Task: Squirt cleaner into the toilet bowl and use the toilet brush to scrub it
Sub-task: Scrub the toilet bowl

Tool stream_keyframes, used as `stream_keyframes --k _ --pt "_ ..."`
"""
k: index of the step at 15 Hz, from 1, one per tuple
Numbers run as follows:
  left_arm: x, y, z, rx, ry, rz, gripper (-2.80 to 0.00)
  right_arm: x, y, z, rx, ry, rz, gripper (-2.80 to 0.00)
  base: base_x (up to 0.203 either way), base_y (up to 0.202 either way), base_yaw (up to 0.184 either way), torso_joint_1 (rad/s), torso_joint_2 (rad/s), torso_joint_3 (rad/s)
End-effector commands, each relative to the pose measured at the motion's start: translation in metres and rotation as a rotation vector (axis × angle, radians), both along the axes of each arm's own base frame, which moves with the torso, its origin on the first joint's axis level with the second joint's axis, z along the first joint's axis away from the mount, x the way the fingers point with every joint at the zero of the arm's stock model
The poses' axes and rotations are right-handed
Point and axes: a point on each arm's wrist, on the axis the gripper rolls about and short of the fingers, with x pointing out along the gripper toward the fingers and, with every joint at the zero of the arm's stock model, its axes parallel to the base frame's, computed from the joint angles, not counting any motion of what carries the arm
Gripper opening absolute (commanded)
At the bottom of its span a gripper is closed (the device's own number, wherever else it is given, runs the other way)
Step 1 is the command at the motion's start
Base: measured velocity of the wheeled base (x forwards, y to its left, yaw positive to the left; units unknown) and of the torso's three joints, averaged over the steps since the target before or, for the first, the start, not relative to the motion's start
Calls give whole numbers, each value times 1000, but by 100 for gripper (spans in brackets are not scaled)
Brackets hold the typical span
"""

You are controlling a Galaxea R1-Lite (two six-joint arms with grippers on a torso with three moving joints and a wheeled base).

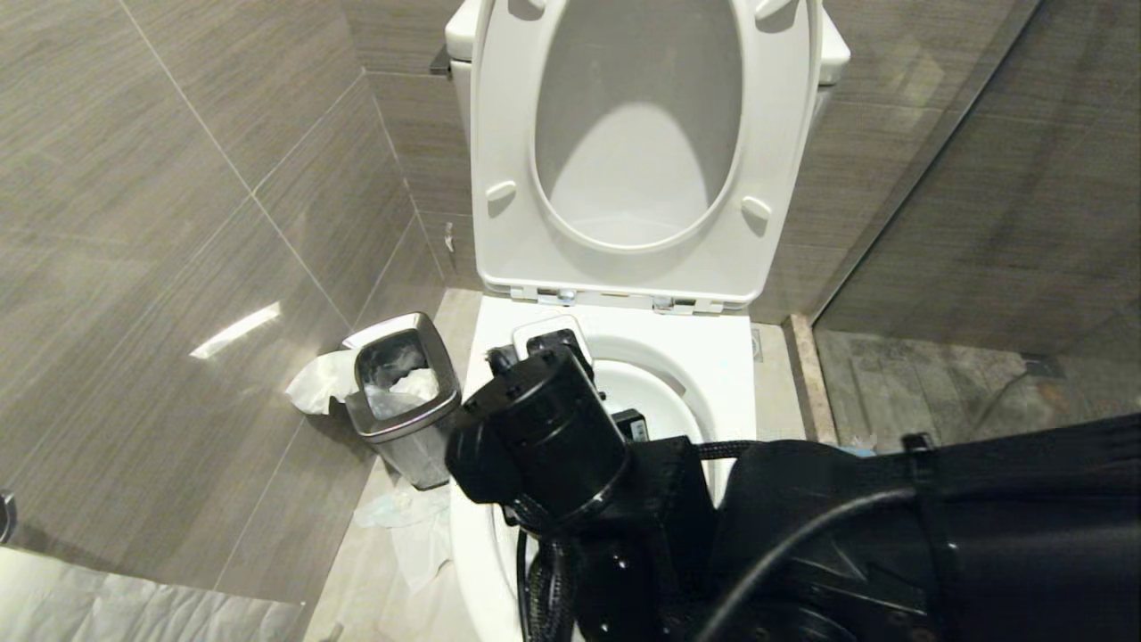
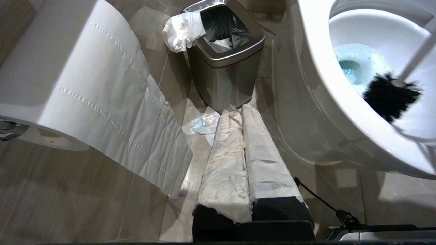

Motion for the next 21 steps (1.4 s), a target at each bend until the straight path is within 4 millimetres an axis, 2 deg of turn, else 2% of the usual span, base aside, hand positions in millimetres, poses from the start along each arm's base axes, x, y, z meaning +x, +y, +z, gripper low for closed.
stream_keyframes --k 1,3,5,11,15,21 --pt "0 0 -1 -1 3 0 -280 -15 -22 16 25 -7 2 -280 0 0 0 0 0 0" --pt "0 0 -1 0 3 0 -280 -23 -39 18 21 1 -3 -280 0 0 0 0 0 0" --pt "0 0 -1 -1 3 1 -280 -23 -54 20 26 3 -29 -280 0 0 0 0 0 0" --pt "0 0 -1 -1 3 1 -280 9 -83 27 36 -18 -177 -280 0 0 0 0 0 0" --pt "0 0 -1 0 3 1 -280 33 -84 25 38 -25 -234 -280 0 0 0 0 0 0" --pt "0 0 -1 -1 3 0 -280 76 -68 18 48 -41 -299 -280 0 0 0 0 0 0"
